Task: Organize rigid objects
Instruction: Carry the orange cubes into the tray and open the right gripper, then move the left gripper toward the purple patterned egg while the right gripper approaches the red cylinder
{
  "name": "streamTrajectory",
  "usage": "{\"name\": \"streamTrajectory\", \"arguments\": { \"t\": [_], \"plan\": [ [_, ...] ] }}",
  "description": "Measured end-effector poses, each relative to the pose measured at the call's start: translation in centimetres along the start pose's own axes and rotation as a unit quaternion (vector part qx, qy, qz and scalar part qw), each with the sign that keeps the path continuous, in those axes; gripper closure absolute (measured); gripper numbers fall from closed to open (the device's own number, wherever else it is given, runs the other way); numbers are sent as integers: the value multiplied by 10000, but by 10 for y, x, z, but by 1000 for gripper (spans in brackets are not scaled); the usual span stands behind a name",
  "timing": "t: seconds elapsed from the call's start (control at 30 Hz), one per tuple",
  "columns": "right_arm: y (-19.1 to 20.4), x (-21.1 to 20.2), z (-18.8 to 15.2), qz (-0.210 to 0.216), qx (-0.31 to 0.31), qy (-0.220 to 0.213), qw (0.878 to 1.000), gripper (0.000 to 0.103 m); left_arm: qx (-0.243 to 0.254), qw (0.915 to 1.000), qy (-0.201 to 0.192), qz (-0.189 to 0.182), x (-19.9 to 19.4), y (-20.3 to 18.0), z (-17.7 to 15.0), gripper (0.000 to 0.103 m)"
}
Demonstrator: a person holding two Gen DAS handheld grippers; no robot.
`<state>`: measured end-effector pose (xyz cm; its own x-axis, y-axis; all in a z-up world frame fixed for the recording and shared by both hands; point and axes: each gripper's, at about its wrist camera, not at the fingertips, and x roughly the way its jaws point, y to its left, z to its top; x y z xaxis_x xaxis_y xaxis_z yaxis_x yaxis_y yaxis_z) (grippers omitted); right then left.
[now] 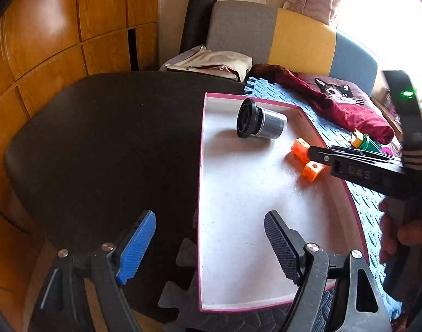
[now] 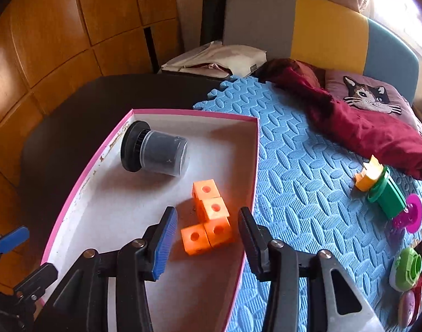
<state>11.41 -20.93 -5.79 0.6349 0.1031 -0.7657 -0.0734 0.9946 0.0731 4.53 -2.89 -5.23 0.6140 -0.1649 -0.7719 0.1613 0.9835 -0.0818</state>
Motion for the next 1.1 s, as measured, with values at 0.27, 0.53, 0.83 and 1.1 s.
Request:
{"name": "streamTrajectory", "arguments": {
  "t": [0.27, 0.53, 0.83, 1.1],
  "plan": [
    [-17, -37, -22, -89, 227, -245, 9994, 57, 125, 9999, -30, -19, -5, -10, -1, 22],
    [-69, -74, -52, -475, 566, -261, 9969, 57, 378, 9991, -95, -137, -14, -30, 1, 21],
    [-175, -134, -79, -1158, 1507, -423, 9809, 57, 807, 9958, -143, -410, -22, -65, 5, 21],
    [-288, -171, -122, -2096, 2957, -538, 9304, 57, 1395, 9862, -104, -882, -23, -119, 9, 21]
  ]
}}
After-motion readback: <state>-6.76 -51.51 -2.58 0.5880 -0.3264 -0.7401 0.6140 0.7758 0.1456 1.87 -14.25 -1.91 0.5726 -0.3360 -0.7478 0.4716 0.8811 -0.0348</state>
